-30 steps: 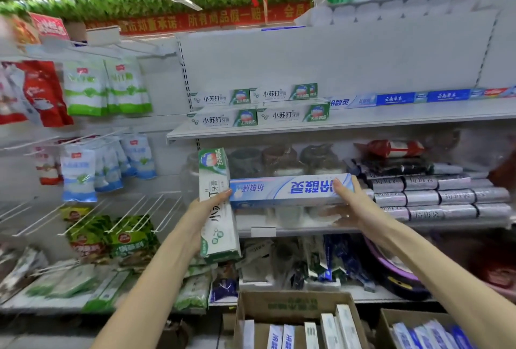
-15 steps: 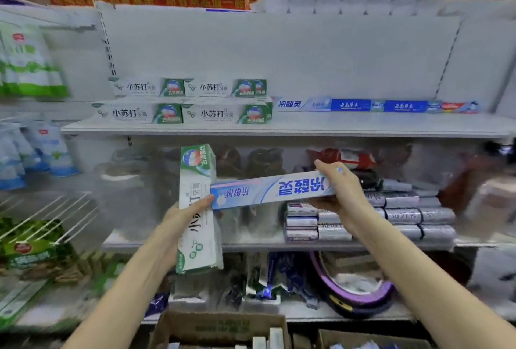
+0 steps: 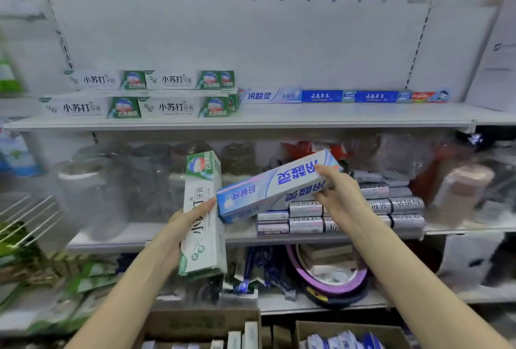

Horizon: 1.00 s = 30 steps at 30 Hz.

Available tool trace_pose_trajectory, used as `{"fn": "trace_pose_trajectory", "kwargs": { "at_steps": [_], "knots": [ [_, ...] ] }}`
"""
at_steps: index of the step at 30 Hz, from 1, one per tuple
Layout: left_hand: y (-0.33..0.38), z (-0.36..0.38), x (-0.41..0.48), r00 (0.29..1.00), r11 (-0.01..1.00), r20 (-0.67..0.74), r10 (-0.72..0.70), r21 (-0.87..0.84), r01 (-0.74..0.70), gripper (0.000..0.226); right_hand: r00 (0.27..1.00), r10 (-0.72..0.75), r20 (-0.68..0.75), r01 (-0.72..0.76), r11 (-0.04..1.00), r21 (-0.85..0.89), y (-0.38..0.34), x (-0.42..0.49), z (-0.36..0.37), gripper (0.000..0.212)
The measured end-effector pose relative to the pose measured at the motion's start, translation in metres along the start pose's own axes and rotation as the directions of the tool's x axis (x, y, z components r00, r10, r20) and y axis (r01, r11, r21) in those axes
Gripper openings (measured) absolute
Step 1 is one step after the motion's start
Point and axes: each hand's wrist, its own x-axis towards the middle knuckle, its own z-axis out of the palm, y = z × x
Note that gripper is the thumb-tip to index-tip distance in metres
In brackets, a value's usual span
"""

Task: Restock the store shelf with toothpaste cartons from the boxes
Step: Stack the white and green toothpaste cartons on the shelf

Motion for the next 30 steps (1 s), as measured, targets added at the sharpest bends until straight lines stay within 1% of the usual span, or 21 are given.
{"fn": "trace_pose_trajectory", "kwargs": {
  "at_steps": [2, 4, 8, 11, 13, 16, 18, 20, 22, 26, 30],
  "knots": [
    [0.0, 0.01, -0.001, 1.0, 1.0, 0.015, -0.011, -0.004, 0.011, 0.026, 0.998, 0.009, -0.063, 0.0, 0.99, 0.144, 0.003, 0.002, 0.005, 0.023],
    [-0.001, 0.019, -0.002, 1.0, 1.0, 0.021, -0.006, -0.018, 0.007, 0.033, 0.992, 0.019, -0.122, 0.01, 0.971, 0.238, 0.009, 0.005, 0.01, 0.012],
    [0.002, 0.024, -0.003, 0.999, 1.0, 0.035, 0.014, -0.007, -0.014, 0.04, 0.984, 0.004, -0.179, 0.046, 0.96, 0.275, 0.008, 0.014, 0.015, 0.013],
    [0.006, 0.027, -0.003, 0.997, 0.994, 0.044, 0.066, 0.085, -0.069, 0.038, 0.983, -0.034, -0.18, 0.07, 0.977, 0.2, -0.008, 0.017, 0.018, 0.017],
    [0.007, 0.031, -0.004, 0.993, 0.981, 0.068, 0.094, 0.162, -0.104, 0.042, 0.99, -0.035, -0.133, 0.05, 0.993, 0.109, -0.015, 0.016, 0.018, 0.024],
    [0.008, 0.045, -0.002, 0.985, 0.964, 0.123, 0.123, 0.22, -0.148, 0.047, 0.997, 0.034, -0.069, -0.037, 0.999, -0.04, -0.017, 0.009, 0.016, 0.03],
    [0.007, 0.058, -0.003, 0.981, 0.967, 0.15, 0.123, 0.203, -0.152, 0.046, 0.994, 0.099, -0.056, -0.105, 0.987, -0.123, -0.014, 0.005, 0.017, 0.032],
    [0.005, 0.071, -0.003, 0.98, 0.977, 0.17, 0.105, 0.164, -0.133, 0.042, 0.989, 0.146, -0.03, -0.149, 0.978, -0.145, -0.007, 0.003, 0.02, 0.031],
    [0.004, 0.079, -0.003, 0.973, 0.985, 0.219, 0.076, 0.133, -0.107, 0.042, 0.984, 0.176, -0.012, -0.175, 0.972, -0.157, 0.001, 0.004, 0.026, 0.031],
    [0.006, 0.082, 0.001, 0.939, 0.98, 0.34, 0.044, 0.168, -0.107, 0.046, 0.984, 0.18, -0.019, -0.18, 0.969, -0.169, 0.01, 0.009, 0.033, 0.031],
    [0.001, 0.08, 0.009, 0.936, 0.984, 0.352, -0.016, 0.169, -0.047, 0.032, 0.98, 0.188, -0.071, -0.198, 0.963, -0.182, 0.013, 0.012, 0.037, 0.03]
  ]
}}
